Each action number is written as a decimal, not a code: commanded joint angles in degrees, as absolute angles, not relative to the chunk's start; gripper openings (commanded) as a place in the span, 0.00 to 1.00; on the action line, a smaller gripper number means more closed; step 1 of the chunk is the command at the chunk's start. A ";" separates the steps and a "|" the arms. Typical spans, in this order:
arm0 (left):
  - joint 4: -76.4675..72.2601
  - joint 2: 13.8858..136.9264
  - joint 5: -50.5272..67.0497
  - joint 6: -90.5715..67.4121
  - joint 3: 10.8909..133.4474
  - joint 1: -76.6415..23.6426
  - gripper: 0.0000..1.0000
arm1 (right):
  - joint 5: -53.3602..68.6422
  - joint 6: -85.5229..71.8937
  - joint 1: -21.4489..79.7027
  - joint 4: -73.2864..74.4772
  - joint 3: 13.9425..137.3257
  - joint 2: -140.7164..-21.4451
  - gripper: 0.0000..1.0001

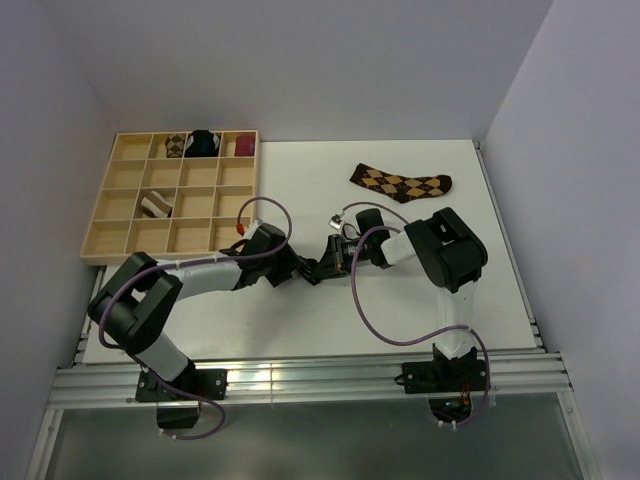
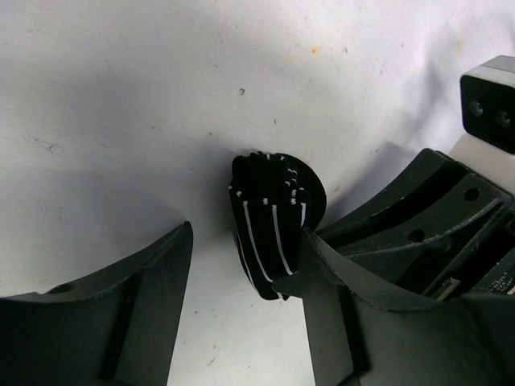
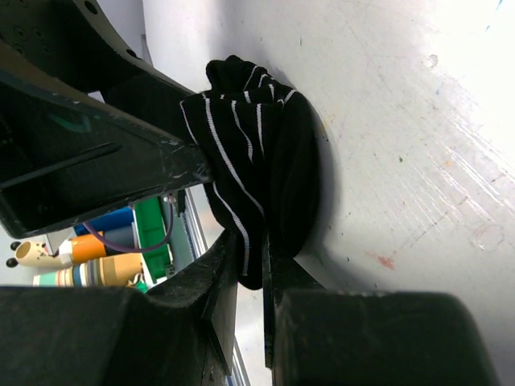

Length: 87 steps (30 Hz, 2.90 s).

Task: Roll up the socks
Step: Roll the sock at the center of the board.

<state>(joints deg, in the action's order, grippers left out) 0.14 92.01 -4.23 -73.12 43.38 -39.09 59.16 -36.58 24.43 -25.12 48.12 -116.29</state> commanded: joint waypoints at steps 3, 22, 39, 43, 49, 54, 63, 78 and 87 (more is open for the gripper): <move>2.02 94.30 -6.33 -73.83 45.61 -39.11 0.56 | 51.42 -33.05 24.17 -17.76 47.99 -117.16 0.01; 15.46 99.32 -8.17 -68.30 53.77 -39.11 0.13 | 34.56 -20.75 28.03 -9.40 45.18 -101.71 0.39; 30.85 105.55 -7.21 -56.52 67.41 -39.37 0.14 | -10.27 -3.70 52.54 -19.95 37.70 -85.78 0.59; 30.24 105.47 -6.50 -56.42 67.50 -39.37 0.14 | -13.53 -1.23 56.07 -19.78 40.16 -88.76 0.59; 29.71 105.64 -5.45 -56.25 67.33 -39.37 0.14 | -18.10 1.84 59.67 -20.48 43.06 -95.08 0.59; 28.83 106.00 -4.40 -56.34 66.89 -39.37 0.13 | -20.48 2.55 59.85 -21.61 43.77 -98.61 0.56; 25.49 104.68 -1.85 -56.25 65.39 -39.29 0.17 | -18.99 1.50 59.07 -21.01 43.59 -100.55 0.08; 18.02 91.78 -8.69 -64.15 58.72 -39.20 0.73 | 2.80 -6.06 47.99 -14.86 41.31 -94.57 0.00; 8.82 77.63 -13.80 -74.00 45.19 -38.67 0.76 | 14.57 -8.61 43.08 -12.92 43.42 -96.06 0.00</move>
